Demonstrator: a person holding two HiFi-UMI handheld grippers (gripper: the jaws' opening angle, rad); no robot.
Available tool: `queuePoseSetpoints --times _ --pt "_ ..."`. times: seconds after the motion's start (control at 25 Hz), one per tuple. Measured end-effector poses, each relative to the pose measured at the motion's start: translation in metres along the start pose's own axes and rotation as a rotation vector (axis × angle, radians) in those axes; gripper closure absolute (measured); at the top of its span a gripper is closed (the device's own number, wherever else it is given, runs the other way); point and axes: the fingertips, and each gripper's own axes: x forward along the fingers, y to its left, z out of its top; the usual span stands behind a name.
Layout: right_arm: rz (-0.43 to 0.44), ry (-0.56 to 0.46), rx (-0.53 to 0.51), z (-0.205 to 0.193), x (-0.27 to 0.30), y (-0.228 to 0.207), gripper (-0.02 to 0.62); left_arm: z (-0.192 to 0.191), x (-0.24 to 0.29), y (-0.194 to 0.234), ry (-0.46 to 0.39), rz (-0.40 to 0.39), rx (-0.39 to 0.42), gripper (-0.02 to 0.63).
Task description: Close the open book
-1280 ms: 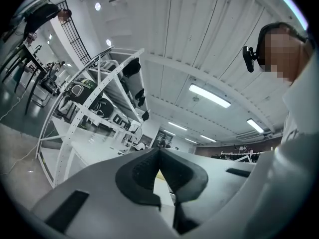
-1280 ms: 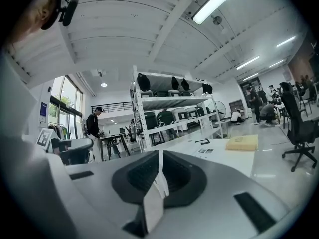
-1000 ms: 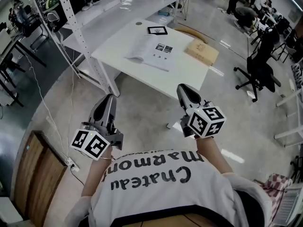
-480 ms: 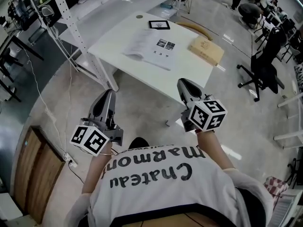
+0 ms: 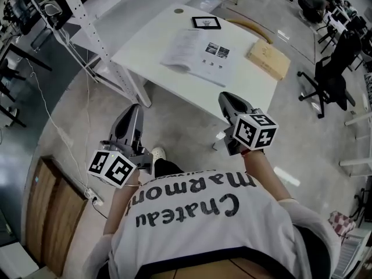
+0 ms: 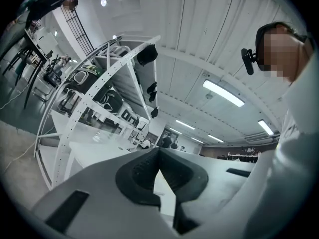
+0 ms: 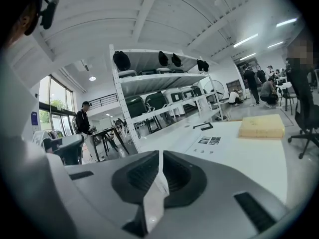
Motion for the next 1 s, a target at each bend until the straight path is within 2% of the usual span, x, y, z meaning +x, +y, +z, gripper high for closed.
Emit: queuePoseSetpoints --times 0.2,0.4,0.52,0.72,0.88,1.0 --pt "-0.004 -0.036 0.067 0.028 0.067 0.012 0.553 0.038 0.028 0.064 0.015 -0.004 0.013 0.583" --pt "-0.005 -0.098 0.079 0.067 0.128 0.028 0.554 0.086 0.056 0.126 -0.009 -0.015 0.047 0.583" --pt "-0.014 -0.109 0.072 0.077 0.159 0.034 0.552 0.103 0.067 0.159 -0.031 -0.018 0.032 0.583" --pt "-0.040 -0.098 0.076 0.080 0.203 0.032 0.552 0.113 0.083 0.205 0.018 -0.013 0.041 0.583" --pt "-0.092 -0.014 -0.005 0.061 0.234 0.026 0.551 0.122 0.092 0.240 0.024 -0.006 0.042 0.583" --pt "-0.136 0.054 -0.011 0.039 0.250 0.017 0.549 0.127 0.097 0.259 0.024 -0.008 0.036 0.583"
